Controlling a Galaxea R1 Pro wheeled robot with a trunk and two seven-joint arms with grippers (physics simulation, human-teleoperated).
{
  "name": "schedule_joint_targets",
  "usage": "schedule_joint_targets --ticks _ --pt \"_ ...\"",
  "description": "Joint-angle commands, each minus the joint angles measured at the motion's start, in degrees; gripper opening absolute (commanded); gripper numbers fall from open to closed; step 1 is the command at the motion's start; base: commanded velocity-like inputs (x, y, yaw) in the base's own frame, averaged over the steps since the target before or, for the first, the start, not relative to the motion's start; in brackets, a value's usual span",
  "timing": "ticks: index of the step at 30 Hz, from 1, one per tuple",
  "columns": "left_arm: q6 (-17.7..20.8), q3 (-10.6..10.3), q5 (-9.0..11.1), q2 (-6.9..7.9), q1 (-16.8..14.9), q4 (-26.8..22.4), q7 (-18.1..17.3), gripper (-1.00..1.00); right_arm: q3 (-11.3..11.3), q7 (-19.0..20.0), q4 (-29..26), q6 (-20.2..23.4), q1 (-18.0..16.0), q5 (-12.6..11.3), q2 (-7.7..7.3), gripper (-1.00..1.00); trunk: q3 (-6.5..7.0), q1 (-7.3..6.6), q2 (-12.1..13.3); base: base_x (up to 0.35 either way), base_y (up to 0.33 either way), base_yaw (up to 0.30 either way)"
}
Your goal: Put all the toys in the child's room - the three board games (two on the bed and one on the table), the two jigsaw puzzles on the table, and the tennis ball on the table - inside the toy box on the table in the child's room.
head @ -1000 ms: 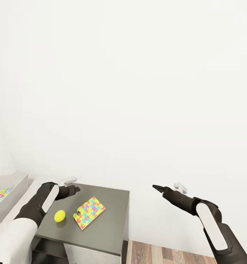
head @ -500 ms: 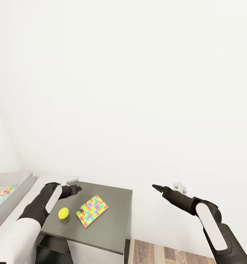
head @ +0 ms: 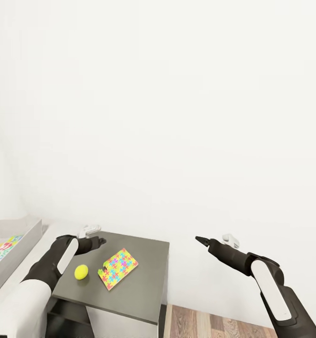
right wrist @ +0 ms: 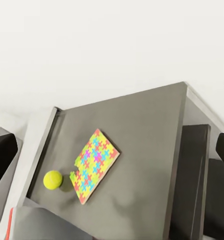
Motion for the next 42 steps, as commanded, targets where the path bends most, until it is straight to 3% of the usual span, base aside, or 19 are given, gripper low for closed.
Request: schedule_joint_targets --ticks 1,18,30,36,42 --pt "0.20 -0.06 0.15 0.04 -0.01 -0.03 -0.26 1.00 -0.09 0.30 -0.01 0.30 -0.02 0.23 0.04 1.00 -0.11 0.02 -0.05 0.000 0.000 0.000" --pt "0.03 -0.02 -0.02 0.10 -0.02 -0.06 -2.15 1.00 -0.08 0.30 -0.52 0.21 0.21 0.33 0.15 1.00 -1.68 0.02 -0.05 0.000 0.000 0.000" --pt "-2.68 -0.20 0.12 -0.49 -0.09 -0.71 -2.10 1.00 -0.07 0.30 -0.59 0.21 0.29 0.31 0.15 1.00 -2.38 0.02 -0.05 0.000 0.000 -0.003" --pt "-2.70 -2.61 0.09 -0.68 -0.10 -1.83 -2.01 1.00 -0.09 0.30 -0.59 0.15 0.29 0.32 0.15 1.00 -2.80 0.02 -0.05 0.040 -0.022 -0.080" --pt "-2.75 -3.39 0.12 -0.84 -0.10 -2.33 -1.89 1.00 -0.07 0.51 -0.68 -1.06 0.45 0.26 0.10 1.00 -3.30 0.02 -0.05 0.101 -0.071 -0.103"
